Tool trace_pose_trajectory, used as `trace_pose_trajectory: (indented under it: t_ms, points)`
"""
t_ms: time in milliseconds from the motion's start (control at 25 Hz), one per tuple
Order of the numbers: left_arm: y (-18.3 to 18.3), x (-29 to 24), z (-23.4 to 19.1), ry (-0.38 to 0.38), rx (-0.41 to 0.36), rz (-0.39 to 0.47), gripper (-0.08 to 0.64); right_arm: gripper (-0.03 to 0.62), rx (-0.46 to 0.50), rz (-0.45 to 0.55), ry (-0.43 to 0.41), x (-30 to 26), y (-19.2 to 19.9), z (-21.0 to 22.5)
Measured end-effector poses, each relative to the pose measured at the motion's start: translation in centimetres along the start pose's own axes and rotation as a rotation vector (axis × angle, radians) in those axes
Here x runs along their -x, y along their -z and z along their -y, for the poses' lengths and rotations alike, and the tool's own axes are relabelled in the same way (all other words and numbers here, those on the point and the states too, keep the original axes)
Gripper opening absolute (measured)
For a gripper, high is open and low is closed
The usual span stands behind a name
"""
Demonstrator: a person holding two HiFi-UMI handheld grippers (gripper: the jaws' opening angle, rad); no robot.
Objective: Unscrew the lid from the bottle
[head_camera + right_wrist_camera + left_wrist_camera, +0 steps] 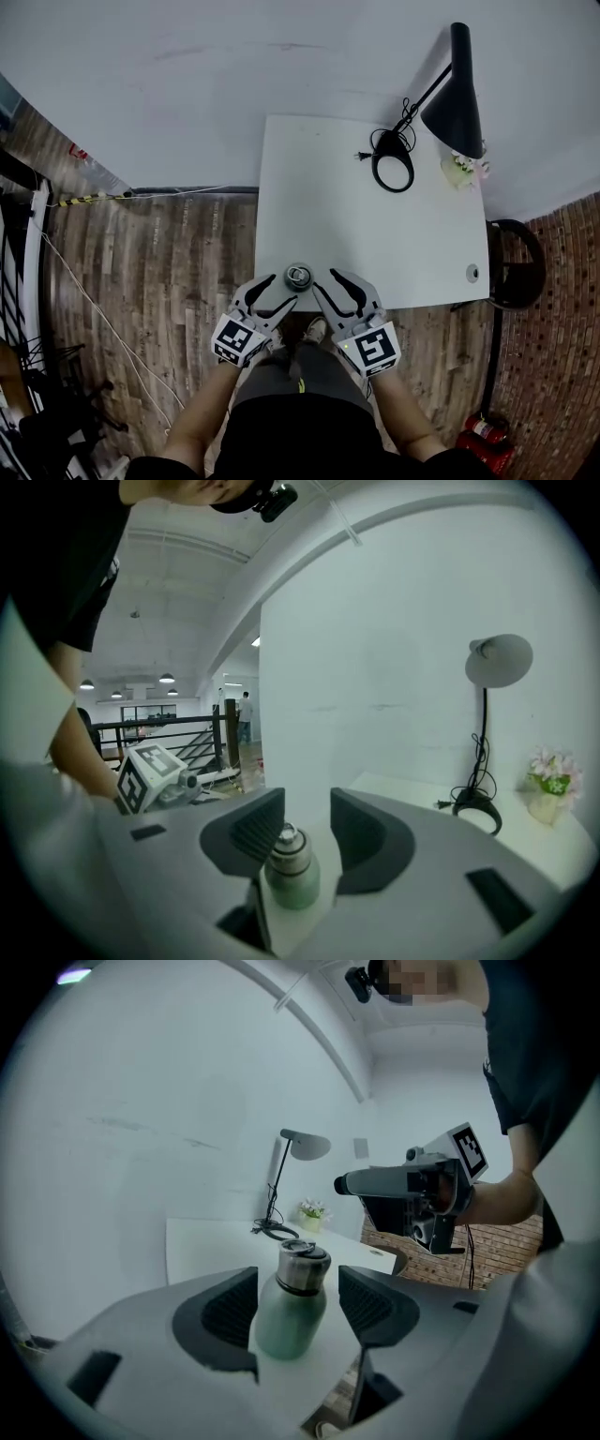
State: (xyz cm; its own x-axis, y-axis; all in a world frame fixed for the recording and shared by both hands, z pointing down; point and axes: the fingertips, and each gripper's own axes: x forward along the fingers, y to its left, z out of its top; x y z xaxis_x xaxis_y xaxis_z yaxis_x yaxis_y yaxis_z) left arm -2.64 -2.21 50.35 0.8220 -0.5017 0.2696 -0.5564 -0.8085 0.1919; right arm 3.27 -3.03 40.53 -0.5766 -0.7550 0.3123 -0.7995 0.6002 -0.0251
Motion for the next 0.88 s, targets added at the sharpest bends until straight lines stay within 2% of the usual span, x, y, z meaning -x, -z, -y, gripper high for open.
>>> trace_pose_trajectory:
  t_ms: [120,240,440,880]
  points:
    - [1.6,-1.5,-0.1,0.016,0.002,-0.024,0.318,0.197,0.003,-0.02,-0.026,-1.2,1.2,-0.4]
    - [2.1,-2.8,-0.3,0.023,-0.008,-0.025,0.347,0.22,0.003,-0.048,-0.046,-2.3,2.5,-0.7]
    - [3.1,-4.4,0.1,0.05,-0.036,-0.013,0.364,0.263,0.02,-0.059,-0.079,-4.2,4.4,-1.3]
    - [3.9,-6.6,0.1,0.078,-0.088,-0.016,0.376,0.282,0.057,-0.128,-0.116,-6.3,6.8,-2.2]
